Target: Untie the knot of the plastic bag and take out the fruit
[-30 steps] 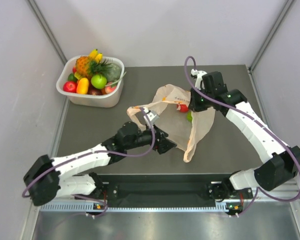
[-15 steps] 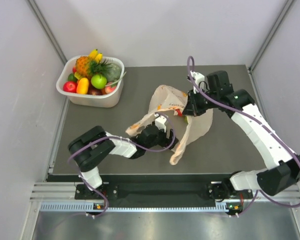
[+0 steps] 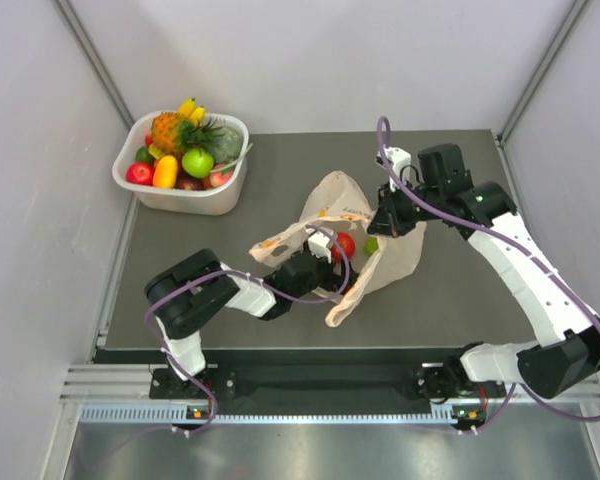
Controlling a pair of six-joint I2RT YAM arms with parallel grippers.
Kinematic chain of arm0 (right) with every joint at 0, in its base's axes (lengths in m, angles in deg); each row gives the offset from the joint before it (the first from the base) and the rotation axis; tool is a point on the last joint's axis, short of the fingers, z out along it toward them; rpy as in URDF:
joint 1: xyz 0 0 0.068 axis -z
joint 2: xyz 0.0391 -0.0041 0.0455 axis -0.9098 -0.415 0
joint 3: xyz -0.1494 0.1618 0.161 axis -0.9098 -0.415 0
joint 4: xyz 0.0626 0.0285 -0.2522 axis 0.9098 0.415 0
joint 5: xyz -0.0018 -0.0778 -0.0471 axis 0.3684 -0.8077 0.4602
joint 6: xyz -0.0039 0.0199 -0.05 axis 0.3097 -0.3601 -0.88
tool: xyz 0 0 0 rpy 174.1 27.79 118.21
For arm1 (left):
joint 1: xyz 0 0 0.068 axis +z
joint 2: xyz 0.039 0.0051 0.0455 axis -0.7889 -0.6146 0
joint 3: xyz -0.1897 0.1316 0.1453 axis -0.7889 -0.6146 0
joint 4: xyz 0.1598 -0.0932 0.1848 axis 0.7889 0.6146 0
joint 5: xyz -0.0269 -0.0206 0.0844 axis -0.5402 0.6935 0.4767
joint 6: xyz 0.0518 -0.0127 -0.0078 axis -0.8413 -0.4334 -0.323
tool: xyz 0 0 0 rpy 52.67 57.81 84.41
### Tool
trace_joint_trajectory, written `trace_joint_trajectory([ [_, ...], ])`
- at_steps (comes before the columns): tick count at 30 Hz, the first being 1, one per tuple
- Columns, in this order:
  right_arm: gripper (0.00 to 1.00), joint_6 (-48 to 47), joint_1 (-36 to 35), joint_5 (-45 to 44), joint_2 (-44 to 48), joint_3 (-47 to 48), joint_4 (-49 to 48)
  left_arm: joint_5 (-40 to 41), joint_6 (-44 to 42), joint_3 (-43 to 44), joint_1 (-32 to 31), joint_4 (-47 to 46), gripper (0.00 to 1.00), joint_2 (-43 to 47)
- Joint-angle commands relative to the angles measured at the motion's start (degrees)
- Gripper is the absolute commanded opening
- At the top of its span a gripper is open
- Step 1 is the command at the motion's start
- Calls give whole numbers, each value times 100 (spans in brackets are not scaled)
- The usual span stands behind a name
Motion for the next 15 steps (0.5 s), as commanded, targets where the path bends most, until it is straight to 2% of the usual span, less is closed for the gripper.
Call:
trace_joint_trajectory([
  [1, 0, -119, -28, -353, 30, -37, 51, 103, -16, 132, -2, -104, 99, 667],
  [7, 1, -119, -28, -467, -13, -125, 24, 998, 20, 772, 41, 898, 99, 775],
  [8, 2, -101, -28, -485, -22, -134, 24, 1070, 20, 931, 59, 1379, 99, 731],
  [15, 6, -101, -36, -546, -31, -204, -2, 1273, -112, 1941, 287, 2306, 99, 46],
])
